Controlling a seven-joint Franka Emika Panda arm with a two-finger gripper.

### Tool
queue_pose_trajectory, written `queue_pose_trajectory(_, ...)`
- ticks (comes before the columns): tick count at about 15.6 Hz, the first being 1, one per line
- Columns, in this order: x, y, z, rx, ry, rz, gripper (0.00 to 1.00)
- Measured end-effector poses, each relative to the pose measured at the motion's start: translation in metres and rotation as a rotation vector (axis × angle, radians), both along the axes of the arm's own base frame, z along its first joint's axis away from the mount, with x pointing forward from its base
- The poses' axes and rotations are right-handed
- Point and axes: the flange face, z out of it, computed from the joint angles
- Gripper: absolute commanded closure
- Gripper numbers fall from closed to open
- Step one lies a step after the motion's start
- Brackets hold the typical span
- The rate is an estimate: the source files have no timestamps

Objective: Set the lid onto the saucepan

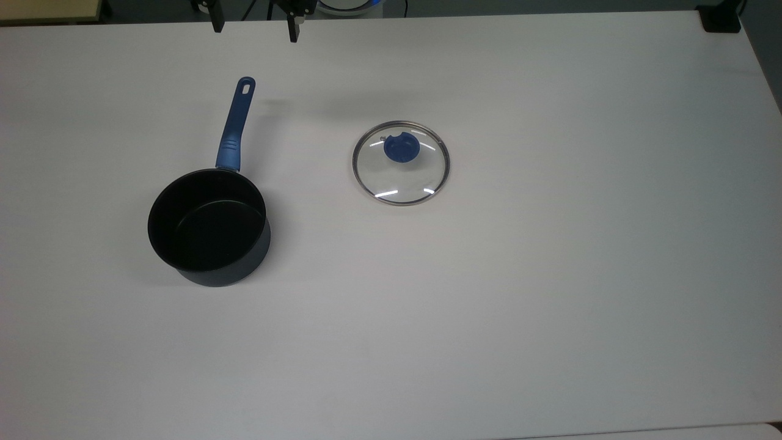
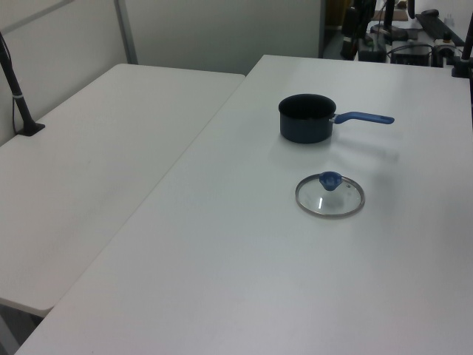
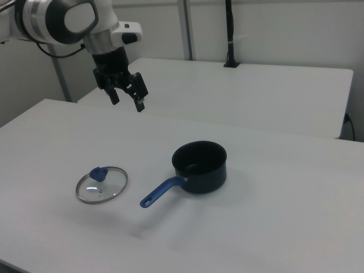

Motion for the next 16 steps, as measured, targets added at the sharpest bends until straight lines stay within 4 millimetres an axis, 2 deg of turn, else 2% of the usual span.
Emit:
queue_pose_trajectory(10, 0.001, 0.001, -0.005, -0.002, 0.012, 0.024, 0.00)
queue_pose_trajectory(13, 0.002, 0.004, -0.014, -0.017, 0.038, 0.175, 0.00)
queue_pose_trajectory(16, -0.001, 0.012, -0.035, -0.018, 0.108, 0.317, 0.00)
